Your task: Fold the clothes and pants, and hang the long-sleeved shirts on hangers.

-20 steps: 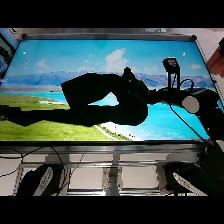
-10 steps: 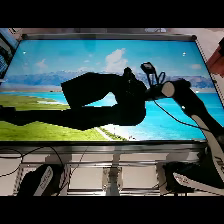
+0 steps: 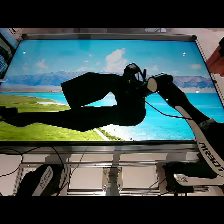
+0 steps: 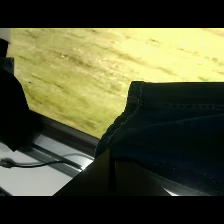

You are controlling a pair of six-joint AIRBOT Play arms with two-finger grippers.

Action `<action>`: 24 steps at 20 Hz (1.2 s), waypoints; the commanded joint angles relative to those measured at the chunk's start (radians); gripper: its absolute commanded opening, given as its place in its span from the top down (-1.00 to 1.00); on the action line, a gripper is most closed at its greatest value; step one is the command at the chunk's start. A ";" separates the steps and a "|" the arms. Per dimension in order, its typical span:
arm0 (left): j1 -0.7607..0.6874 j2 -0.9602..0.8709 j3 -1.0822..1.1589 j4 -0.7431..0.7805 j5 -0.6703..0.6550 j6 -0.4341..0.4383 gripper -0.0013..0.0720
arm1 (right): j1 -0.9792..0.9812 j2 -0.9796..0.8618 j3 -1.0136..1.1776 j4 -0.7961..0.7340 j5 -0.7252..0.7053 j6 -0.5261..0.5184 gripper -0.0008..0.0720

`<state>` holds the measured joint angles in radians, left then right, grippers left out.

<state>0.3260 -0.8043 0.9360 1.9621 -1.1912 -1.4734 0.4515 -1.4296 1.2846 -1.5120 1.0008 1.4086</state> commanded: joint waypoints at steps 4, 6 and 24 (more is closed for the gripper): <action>0.000 -0.004 0.000 0.000 -0.002 0.000 0.88 | 0.062 -0.111 0.008 -0.163 0.000 0.093 -0.55; 0.000 -0.004 0.000 0.000 -0.002 0.000 0.88 | 0.062 -0.129 0.008 -0.225 -0.026 0.157 -0.36; 0.000 -0.077 0.000 -0.041 -0.028 0.068 0.89 | -0.797 0.229 0.218 -0.118 0.404 0.054 0.90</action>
<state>0.3256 -0.8501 0.9360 1.9408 -1.2095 -1.4220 -0.1448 -1.2633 1.5150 -1.7103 1.3659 1.4834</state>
